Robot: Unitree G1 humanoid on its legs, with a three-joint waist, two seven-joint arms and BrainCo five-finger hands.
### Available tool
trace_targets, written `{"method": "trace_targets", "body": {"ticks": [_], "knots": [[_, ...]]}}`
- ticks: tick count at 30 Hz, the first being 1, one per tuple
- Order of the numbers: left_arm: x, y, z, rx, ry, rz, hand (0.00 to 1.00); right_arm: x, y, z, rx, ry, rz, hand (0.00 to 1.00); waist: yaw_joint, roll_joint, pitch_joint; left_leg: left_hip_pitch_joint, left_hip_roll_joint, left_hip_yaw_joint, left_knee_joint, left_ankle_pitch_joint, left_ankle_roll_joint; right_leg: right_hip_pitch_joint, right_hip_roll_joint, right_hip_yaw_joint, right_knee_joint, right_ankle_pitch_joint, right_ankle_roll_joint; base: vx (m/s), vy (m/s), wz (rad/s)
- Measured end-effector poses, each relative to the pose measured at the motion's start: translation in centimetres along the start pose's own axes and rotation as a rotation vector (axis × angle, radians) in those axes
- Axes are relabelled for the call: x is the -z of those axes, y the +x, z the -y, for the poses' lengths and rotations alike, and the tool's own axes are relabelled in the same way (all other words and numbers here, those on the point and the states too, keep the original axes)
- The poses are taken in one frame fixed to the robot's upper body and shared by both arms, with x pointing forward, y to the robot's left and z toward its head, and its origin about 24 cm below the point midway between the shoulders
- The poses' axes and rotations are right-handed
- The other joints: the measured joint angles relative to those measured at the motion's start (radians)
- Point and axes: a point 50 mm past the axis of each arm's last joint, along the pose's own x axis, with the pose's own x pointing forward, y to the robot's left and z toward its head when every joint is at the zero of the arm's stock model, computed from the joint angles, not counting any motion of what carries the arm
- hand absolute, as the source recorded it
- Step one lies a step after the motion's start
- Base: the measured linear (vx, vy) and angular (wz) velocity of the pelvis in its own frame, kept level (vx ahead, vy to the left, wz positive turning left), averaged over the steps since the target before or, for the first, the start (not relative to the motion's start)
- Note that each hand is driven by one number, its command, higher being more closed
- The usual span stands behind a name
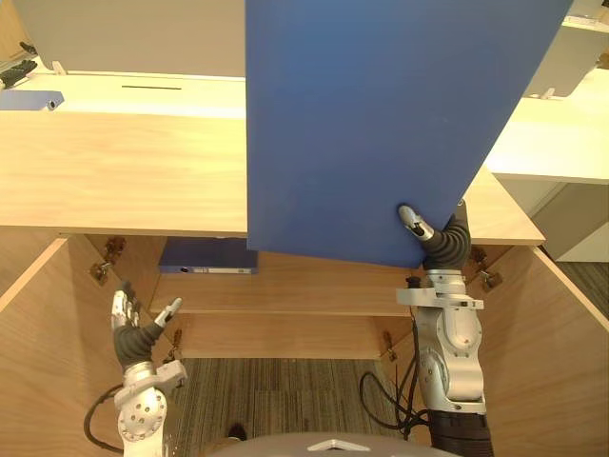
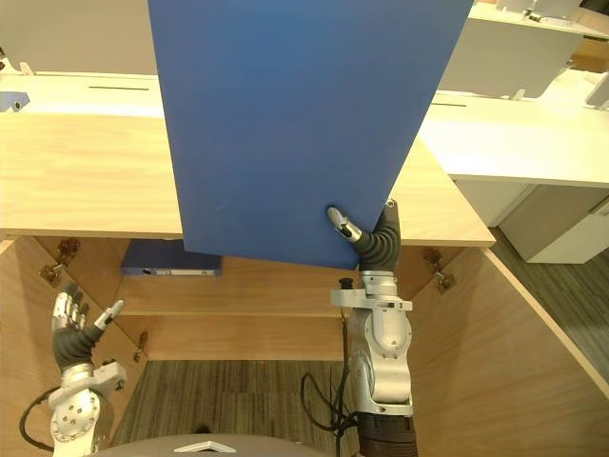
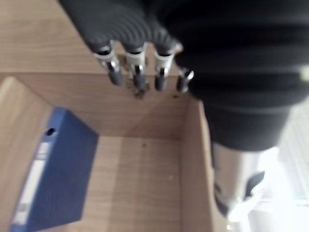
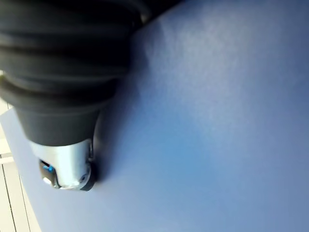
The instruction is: Walk over to the cabinet, pick up the folder, carry it to the office cabinet, place the folder inside the office cabinet, then close the office cabinet door
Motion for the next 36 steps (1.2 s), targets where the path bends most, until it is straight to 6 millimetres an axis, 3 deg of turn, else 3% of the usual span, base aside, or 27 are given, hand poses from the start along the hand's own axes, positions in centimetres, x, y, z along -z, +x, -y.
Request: {"method": "trace_targets", "body": {"ticks": [4,11,15,18,20,22,24,30,36], "knots": [[4.0,-1.0,0.2,0.042,0.049,-0.197,0.00,-0.3,0.0,-1.7,-0.064,0.080,0.015,1.00,-0.002,0.001,0.002,-0.005,0.004,0.010,0.000,0.000,0.000,-0.011,0.003,0.010,0.001,0.002,0.003,0.01,-0.005,-0.07],[7.1,-1.6,0.0,0.080,0.110,-0.345,0.00,0.7,-0.9,-4.6,-0.180,0.152,-0.050,1.00,0.001,0.006,0.010,-0.004,0.008,0.027,0.000,-0.006,-0.003,-0.019,0.006,0.025,0.001,0.003,0.005,0.01,-0.007,-0.06],[8.4,-1.5,-0.3,0.084,0.148,-0.408,0.00,1.2,-1.6,-5.7,-0.256,0.099,-0.086,1.00,0.001,0.013,0.032,-0.011,0.009,0.052,0.007,-0.007,-0.002,-0.050,0.005,0.051,0.023,0.004,0.005,-0.01,0.013,-0.19],[8.6,-0.5,-0.1,0.090,0.164,-0.413,0.00,2.1,-1.9,-6.0,-0.281,0.042,-0.122,1.00,-0.001,0.011,0.077,-0.049,0.011,0.071,0.038,-0.013,0.003,-0.104,0.001,0.074,0.066,0.002,0.001,-0.05,0.022,-0.21],[8.2,0.7,0.2,0.087,0.174,-0.392,0.00,2.3,-1.5,-6.6,-0.303,0.008,-0.114,1.00,-0.004,0.011,0.130,-0.135,0.025,0.092,0.168,-0.070,0.006,-0.172,-0.002,0.101,0.124,-0.003,-0.005,-0.13,0.020,-0.33],[7.5,2.3,1.1,0.079,0.168,-0.356,0.00,1.8,-0.3,-7.5,-0.363,-0.071,-0.053,1.00,-0.010,0.038,0.193,-0.292,0.067,0.117,0.387,-0.156,0.021,-0.296,0.007,0.141,0.235,-0.021,-0.004,-0.20,0.022,-0.43],[6.6,3.5,1.8,0.083,0.160,-0.317,0.00,1.5,0.3,-8.1,-0.387,-0.116,-0.012,1.00,-0.016,0.052,0.239,-0.377,0.092,0.133,0.499,-0.197,0.028,-0.392,0.008,0.165,0.337,-0.051,0.000,-0.24,0.075,-0.36],[5.6,4.6,2.7,0.068,0.150,-0.274,0.00,1.5,-0.3,-9.8,-0.437,-0.215,0.018,1.00,-0.014,0.075,0.292,-0.594,0.151,0.165,0.764,-0.324,0.016,-0.647,0.009,0.228,0.606,-0.146,-0.002,-0.16,0.056,-0.25],[5.2,4.5,3.8,0.056,0.109,-0.261,0.00,0.0,-0.1,-10.5,-0.402,-0.289,0.123,1.00,0.007,0.092,0.306,-0.754,0.192,0.167,0.937,-0.390,0.020,-0.826,0.009,0.240,0.785,-0.209,-0.005,-0.05,0.014,-0.07]]}}
